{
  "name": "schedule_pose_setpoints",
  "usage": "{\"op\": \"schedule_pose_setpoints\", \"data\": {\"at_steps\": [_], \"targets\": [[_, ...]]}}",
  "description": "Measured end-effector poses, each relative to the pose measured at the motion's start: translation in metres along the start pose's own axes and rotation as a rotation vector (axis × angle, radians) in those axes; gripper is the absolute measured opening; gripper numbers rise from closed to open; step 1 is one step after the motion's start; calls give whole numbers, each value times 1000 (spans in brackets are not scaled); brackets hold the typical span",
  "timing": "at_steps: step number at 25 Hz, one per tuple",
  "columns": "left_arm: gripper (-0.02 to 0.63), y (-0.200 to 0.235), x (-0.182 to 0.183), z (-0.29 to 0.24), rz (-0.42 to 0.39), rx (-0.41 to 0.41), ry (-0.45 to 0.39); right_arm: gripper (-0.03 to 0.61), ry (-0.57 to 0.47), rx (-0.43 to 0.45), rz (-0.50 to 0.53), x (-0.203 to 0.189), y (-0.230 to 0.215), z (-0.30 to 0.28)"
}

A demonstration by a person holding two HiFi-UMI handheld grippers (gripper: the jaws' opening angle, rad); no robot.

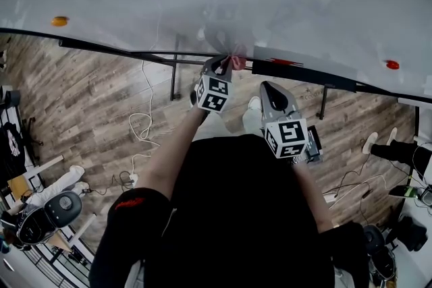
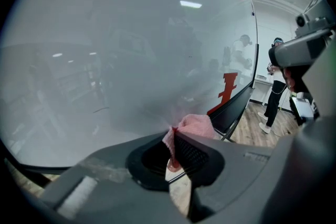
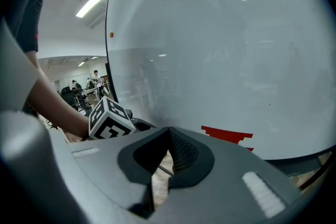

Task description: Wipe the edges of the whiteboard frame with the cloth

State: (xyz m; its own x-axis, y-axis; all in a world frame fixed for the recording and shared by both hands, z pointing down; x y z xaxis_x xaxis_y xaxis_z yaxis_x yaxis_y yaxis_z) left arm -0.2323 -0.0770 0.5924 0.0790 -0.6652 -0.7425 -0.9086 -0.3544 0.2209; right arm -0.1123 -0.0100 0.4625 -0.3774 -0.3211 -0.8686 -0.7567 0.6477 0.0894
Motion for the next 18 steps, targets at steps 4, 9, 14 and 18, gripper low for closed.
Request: {"op": "schedule_pose_setpoints", "data": {"at_steps": [4, 9, 14, 18], "targets": [[17, 8, 2, 1, 0, 0, 3, 2, 1, 2, -2, 4, 4, -6], [17, 17, 1, 3, -2, 2, 6, 2, 0, -1, -4, 7, 9, -12], [17, 23, -1, 6, -1, -4, 9, 2, 3, -7, -8, 8, 15, -15], [17, 29, -3, 9, -3, -9, 8, 2, 7, -4, -4, 9, 24, -19]]}}
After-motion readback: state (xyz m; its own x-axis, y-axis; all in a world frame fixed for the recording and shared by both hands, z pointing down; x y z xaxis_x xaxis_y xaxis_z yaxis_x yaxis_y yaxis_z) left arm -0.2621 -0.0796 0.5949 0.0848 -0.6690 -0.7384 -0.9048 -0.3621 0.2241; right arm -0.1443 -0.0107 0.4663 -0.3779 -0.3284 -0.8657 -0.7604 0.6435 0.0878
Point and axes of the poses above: the fingertips, and each gripper's own axes: z backward along the fingers, y to its left, x out of its top, the point moved 3 cm from there along z, backward along the fingers, and after that the axes turned 15 degrees about z, right-handed, at the moved point
